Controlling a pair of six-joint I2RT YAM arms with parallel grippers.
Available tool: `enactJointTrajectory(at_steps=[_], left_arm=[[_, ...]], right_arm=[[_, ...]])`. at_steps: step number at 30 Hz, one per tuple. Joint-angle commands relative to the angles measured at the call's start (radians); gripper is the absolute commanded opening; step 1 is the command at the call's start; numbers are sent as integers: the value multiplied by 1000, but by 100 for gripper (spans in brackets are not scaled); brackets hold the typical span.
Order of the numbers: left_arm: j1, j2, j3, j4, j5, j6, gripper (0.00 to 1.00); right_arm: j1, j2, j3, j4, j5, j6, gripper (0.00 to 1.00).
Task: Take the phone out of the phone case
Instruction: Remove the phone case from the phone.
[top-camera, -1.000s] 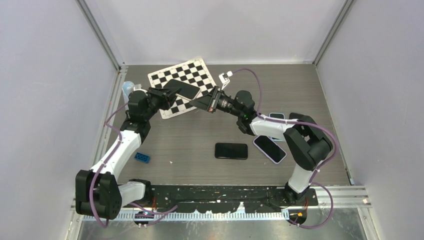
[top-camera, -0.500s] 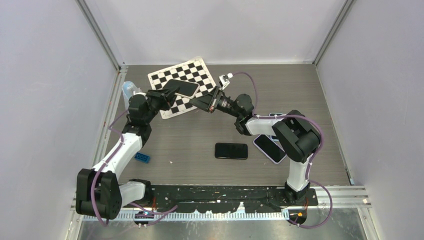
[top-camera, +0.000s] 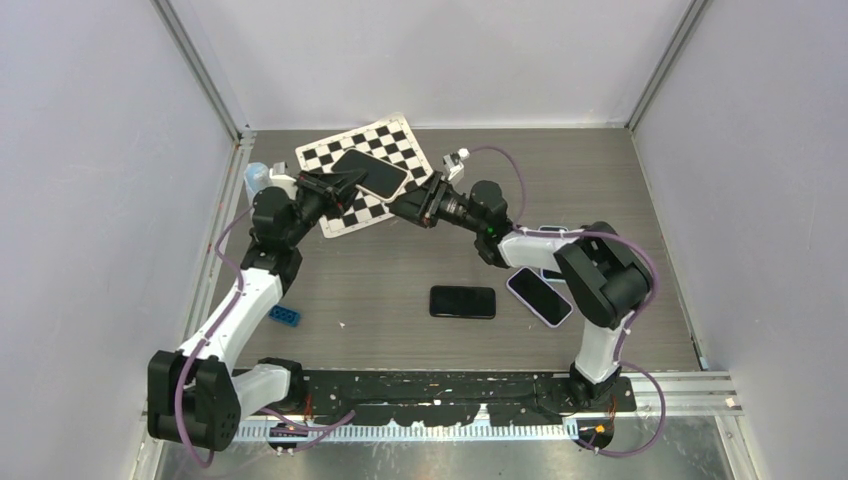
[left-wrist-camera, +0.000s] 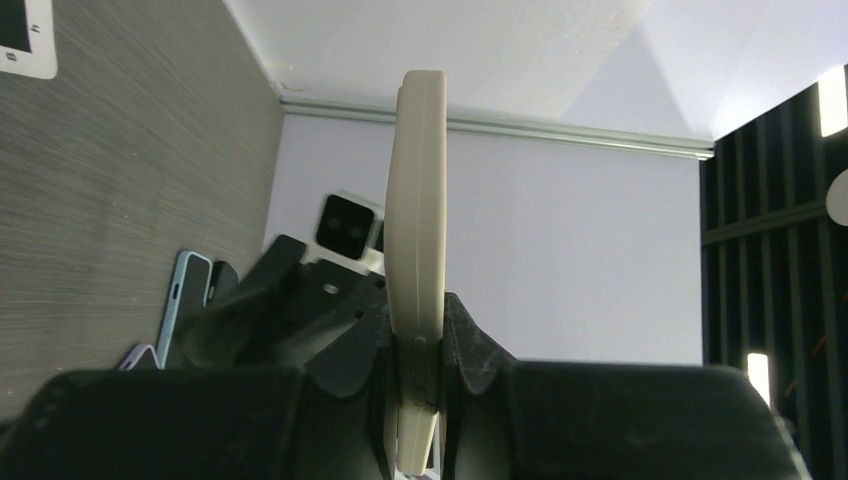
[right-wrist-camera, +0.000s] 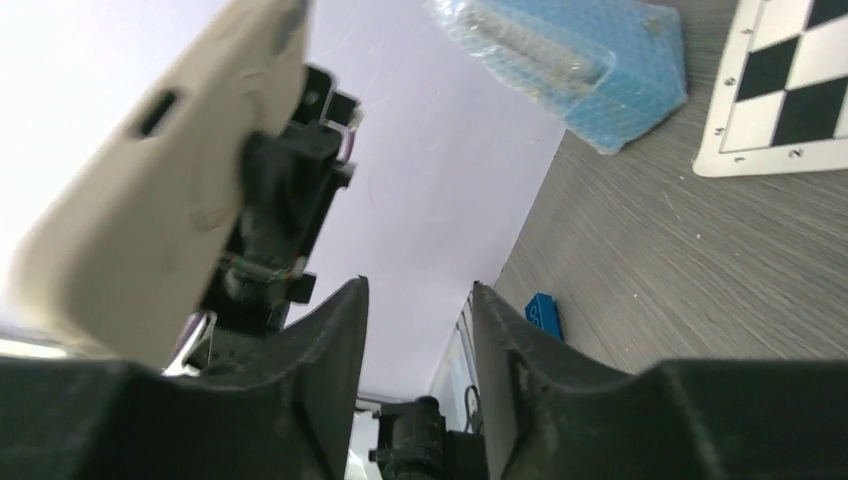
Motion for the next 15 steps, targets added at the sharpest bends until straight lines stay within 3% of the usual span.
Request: enactJointTrajectory(at_steps=[1,5,15], left_arm=[[4,-18,88,1,26,106,0],[3,-11,105,-14,37,137,0],[4,-2,113,-21,42,135,0]], right_arm=[[3,-185,-16,-29,-29,-123,61],[3,-257,-25,-69,-55,-172,76],[15,-261,-9,-15,-71,-127,72]])
